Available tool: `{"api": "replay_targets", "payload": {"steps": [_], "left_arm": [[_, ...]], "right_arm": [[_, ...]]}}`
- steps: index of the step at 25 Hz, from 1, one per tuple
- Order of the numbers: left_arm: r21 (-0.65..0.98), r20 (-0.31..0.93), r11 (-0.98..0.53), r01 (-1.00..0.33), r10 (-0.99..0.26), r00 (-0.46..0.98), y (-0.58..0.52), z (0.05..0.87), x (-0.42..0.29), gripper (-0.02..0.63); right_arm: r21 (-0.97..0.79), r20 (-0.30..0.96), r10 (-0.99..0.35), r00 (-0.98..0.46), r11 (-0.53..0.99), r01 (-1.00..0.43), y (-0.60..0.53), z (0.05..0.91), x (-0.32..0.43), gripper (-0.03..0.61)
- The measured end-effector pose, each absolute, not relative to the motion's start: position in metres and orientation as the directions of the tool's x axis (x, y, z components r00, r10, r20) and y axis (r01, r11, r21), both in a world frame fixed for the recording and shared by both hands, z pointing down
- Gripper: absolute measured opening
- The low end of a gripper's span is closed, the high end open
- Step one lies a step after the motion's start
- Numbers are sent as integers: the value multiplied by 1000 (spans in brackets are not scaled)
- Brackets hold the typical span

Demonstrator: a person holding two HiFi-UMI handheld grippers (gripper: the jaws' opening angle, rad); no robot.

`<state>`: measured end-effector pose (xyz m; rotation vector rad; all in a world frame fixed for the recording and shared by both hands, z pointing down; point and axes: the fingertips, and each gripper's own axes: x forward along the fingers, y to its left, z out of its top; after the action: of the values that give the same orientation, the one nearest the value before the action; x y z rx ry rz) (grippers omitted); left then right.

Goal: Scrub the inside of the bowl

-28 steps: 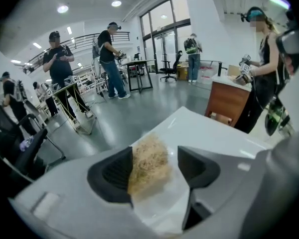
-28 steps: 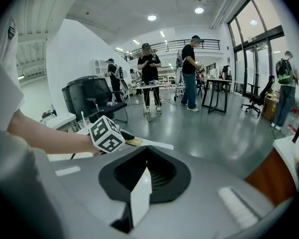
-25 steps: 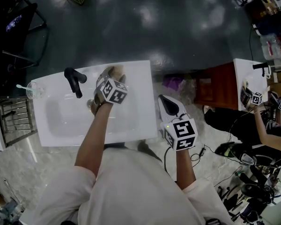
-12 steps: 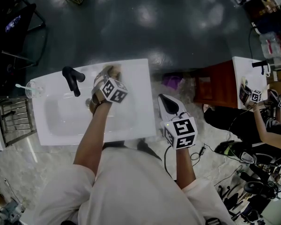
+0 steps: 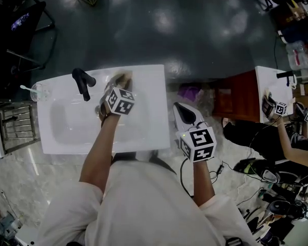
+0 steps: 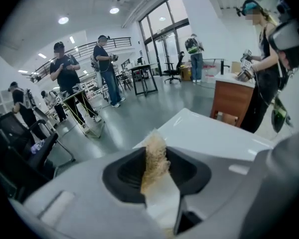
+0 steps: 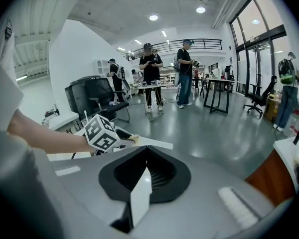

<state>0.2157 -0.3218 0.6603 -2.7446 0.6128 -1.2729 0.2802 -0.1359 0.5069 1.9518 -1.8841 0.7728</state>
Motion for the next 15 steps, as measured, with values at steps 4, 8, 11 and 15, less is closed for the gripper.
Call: {"api": "replay_targets", "payload": {"steps": [4, 8, 11, 15], "left_arm": [[-179, 696, -913, -365, -380, 610, -318, 646, 205, 115], [-172, 634, -906, -387, -402, 660, -307, 617, 197, 109], [-170, 581, -896, -411, -428, 692, -296, 588, 191, 106], [-132, 495, -885, -446, -449, 744, -276, 545, 177, 104]], "right_arm": [[-131, 572, -819, -34, -50, -990, -136, 502, 272, 6], [-125, 557, -828, -68, -3, -992, -135, 497, 261, 6], [-121, 542, -834, -105, 46, -992, -135, 492, 255, 6], [-110, 528, -838, -138, 94, -989, -129, 484, 244, 6]]}}
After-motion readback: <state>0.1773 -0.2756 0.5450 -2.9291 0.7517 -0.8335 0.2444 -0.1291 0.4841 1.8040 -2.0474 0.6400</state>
